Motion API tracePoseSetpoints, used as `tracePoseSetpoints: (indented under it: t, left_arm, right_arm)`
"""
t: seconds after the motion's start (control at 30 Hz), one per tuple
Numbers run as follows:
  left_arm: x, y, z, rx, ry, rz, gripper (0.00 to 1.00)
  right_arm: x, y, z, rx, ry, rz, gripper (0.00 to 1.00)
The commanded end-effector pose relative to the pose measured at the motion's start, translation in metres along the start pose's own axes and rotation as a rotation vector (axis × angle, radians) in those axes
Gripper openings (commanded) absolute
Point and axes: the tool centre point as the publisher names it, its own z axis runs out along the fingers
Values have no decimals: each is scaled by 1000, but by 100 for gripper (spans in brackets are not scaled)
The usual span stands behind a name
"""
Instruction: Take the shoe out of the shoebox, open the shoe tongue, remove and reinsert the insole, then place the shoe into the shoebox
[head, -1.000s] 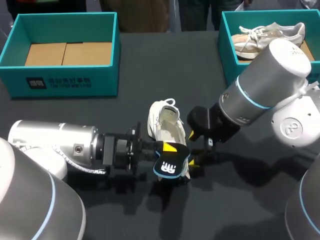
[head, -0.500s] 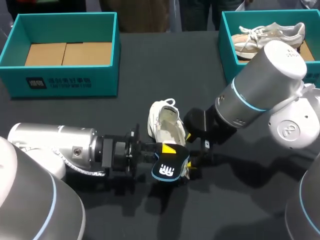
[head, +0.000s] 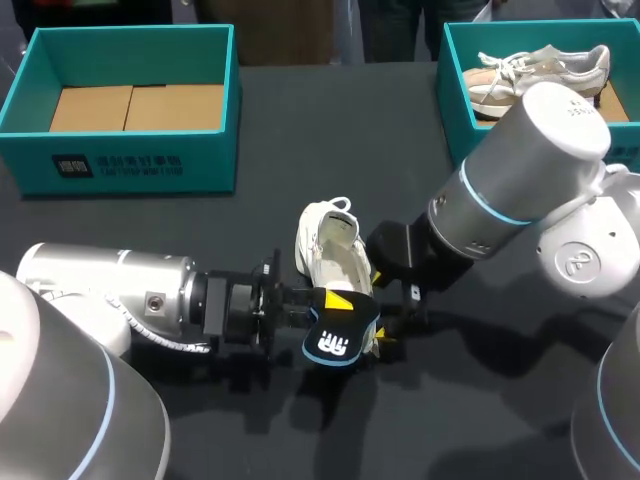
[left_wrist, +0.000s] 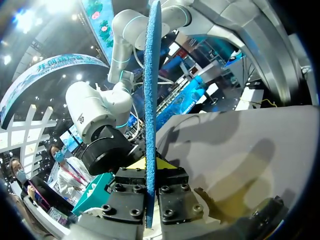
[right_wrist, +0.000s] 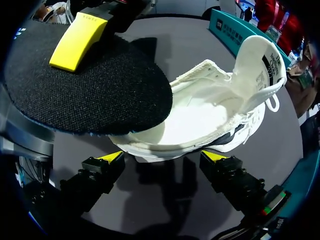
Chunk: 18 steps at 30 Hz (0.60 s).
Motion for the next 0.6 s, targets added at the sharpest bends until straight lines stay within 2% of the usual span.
tracePoseSetpoints:
  t: [0.03,0.6]
  left_arm:
    - [0,-1,0,-1,0,2,0]
    - [-4,-4,7,2,-2,-45,0]
  right_arm:
    - [3,2,-1,7,-2,-6,100]
    - [4,2,-2,2,1,-18,100]
